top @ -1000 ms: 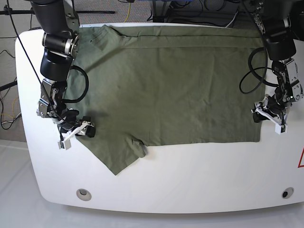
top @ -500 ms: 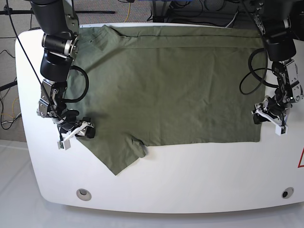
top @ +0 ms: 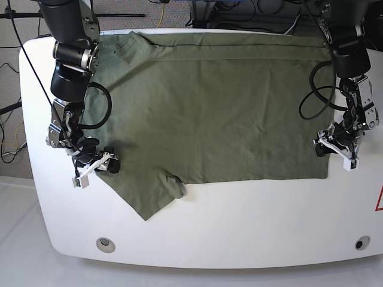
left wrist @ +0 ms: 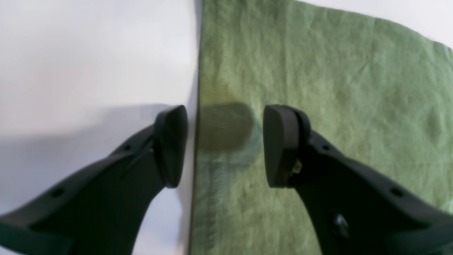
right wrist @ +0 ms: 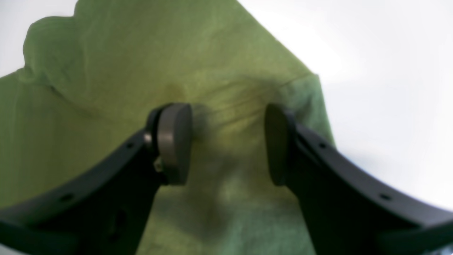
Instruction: Fold the T-shirt properly
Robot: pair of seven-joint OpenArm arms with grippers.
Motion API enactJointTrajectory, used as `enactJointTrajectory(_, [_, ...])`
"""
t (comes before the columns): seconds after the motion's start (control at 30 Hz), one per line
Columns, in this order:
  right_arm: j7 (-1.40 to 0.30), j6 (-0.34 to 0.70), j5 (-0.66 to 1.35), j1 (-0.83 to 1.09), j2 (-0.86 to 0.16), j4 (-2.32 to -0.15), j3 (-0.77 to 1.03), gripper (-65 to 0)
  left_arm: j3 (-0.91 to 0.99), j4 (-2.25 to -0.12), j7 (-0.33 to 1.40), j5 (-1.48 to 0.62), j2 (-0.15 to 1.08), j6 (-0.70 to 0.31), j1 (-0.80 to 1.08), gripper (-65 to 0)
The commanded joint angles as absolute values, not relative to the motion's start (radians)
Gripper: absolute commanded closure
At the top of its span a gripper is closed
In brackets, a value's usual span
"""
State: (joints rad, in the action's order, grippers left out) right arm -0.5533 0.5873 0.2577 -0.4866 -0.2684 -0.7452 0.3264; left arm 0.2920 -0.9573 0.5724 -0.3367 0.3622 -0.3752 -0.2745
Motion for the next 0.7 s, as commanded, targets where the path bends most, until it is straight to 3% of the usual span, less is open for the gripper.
enactJointTrajectory(0.0, [-0.549,0.593,0.256,-0.514,-0.277,-0.749,0.326,-32.0,0.300,-0.971,0.545,-0.341,0.378,-0.367,-0.293,-31.8])
enactJointTrajectory(0.67, [-0.539,0.592,0.256,-0.511,-0.275,-0.755,0.327,-32.1,0.293,-0.963,0.530,-0.344,0.353,-0.356,-0.296,-31.5])
